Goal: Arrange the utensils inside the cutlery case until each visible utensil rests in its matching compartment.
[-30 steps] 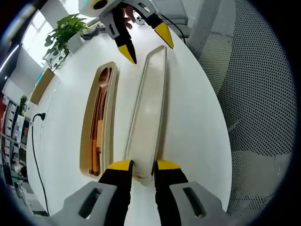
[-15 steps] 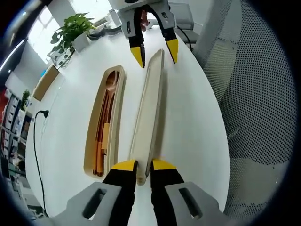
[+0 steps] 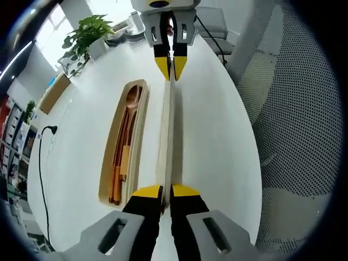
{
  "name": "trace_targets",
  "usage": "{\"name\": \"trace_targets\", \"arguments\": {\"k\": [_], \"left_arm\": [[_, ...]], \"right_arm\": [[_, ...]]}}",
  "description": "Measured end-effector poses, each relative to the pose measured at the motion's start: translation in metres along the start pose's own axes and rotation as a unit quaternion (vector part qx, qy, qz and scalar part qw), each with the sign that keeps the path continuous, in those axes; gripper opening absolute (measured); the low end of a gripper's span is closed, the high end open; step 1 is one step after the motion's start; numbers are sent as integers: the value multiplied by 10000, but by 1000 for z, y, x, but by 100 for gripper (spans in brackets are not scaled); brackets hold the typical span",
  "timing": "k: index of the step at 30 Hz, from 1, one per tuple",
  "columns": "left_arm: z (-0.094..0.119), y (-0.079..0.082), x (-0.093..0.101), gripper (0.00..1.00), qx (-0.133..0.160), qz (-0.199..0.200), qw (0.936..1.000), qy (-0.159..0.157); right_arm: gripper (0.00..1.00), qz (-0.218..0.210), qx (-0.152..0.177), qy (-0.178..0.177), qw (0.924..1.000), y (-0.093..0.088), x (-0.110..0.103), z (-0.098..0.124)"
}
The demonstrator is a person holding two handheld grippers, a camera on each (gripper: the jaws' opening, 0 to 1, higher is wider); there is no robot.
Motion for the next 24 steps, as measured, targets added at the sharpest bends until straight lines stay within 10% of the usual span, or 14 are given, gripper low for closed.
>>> {"name": "trace_targets", "arguments": {"k": [16, 24], "left_arm": [[0, -2, -2, 5, 88, -375, 9992, 58], [1, 5, 10, 5, 146, -77, 9989, -428]], "right_arm": [[0, -292, 10, 491, 9984, 0, -4, 2], [0, -367, -38, 1039, 9939, -6, -6, 5]]}}
Point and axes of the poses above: the point that each gripper's makers call its tool centre point, and the gripper's own axes: z roughly backward along the fingers, x roughly to its right, y roughly out of its top, the point moved 6 cm from there along z, roughly backward along the fingers, and after that the axes turned 2 degrees about -x, right-handed, at the moved point
